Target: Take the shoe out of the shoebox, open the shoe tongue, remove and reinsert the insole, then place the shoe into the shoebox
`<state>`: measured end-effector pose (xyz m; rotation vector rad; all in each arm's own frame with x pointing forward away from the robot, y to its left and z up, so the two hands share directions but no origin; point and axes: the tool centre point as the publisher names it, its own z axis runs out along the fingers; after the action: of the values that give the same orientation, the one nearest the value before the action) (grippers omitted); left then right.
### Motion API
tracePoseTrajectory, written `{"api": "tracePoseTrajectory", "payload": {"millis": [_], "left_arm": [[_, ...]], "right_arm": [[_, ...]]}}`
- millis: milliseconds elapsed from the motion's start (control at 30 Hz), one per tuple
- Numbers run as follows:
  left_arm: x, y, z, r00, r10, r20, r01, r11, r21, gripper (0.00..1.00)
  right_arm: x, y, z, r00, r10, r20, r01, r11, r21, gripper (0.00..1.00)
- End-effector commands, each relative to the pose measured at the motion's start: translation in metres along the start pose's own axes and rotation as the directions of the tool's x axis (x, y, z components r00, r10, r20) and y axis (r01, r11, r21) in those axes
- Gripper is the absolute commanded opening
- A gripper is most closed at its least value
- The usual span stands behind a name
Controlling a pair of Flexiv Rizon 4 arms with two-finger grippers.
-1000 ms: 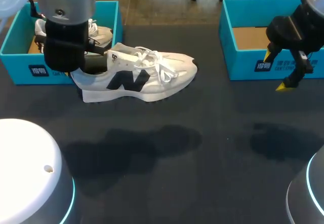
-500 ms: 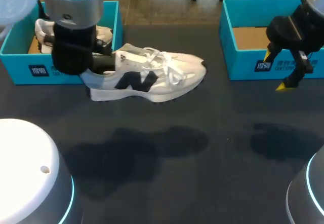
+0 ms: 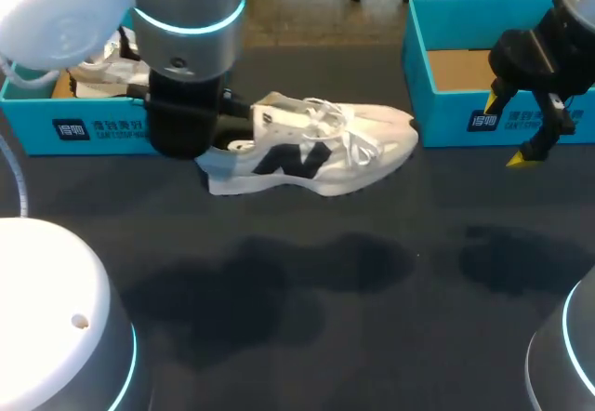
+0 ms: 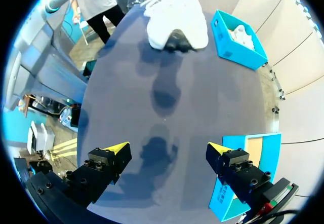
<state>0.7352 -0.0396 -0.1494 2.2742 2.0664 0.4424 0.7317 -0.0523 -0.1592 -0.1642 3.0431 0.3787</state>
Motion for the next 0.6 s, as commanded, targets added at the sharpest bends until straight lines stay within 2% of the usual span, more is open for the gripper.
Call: {"api": "tracePoseTrajectory", "payload": {"millis": [33,67,600], "left_arm": [[-0.0137,0.0079,0.0080,1.000,0.000,-0.021,0.000,1.000,0.009,0.00],[-0.0154,0.0084,0.0102,1.000,-0.014,-0.020,0.013,1.000,-0.012,0.00],[-0.0154,0.0084,0.0102,1.000,-0.014,-0.020,0.013,1.000,-0.012,0.00]], "right_arm": [[-0.0013,0.0006,0.0008,1.000,0.000,-0.002,0.000,1.000,0.002,1.00],[-0.0013,0.0006,0.0008,1.000,0.000,-0.002,0.000,1.000,0.002,1.00],[-0.0013,0.0006,0.0008,1.000,0.000,-0.002,0.000,1.000,0.002,1.00]]}}
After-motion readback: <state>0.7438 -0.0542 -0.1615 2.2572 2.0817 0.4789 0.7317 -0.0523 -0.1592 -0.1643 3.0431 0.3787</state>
